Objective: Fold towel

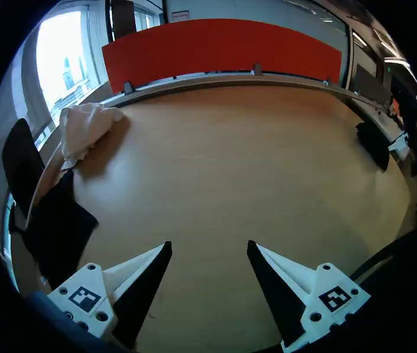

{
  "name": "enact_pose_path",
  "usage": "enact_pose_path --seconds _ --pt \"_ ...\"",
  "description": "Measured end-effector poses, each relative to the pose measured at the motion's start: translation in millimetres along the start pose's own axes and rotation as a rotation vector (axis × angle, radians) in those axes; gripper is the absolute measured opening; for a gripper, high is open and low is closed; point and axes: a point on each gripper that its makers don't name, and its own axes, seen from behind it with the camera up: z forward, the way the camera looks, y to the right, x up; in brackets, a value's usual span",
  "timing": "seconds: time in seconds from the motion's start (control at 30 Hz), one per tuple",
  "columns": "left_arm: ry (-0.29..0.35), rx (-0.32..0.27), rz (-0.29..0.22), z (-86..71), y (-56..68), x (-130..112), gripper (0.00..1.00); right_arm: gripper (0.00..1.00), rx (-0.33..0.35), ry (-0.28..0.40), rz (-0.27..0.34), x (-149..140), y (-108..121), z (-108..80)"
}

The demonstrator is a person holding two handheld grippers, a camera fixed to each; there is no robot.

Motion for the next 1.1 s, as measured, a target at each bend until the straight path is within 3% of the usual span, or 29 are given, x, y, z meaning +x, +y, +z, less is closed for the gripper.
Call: enact_pose_path --seconds 0.5,1.1 --pt "0.002 0.009 -0.007 -4.2 -4.4 -3 0.95 1.0 0.023 0.052 0.004 21 -17 5.1" --pt "-0.004 0.011 0.005 -5.8 -4.6 -5 0.95 1.0 0.044 0.051 -0.007 23 -29 16.3"
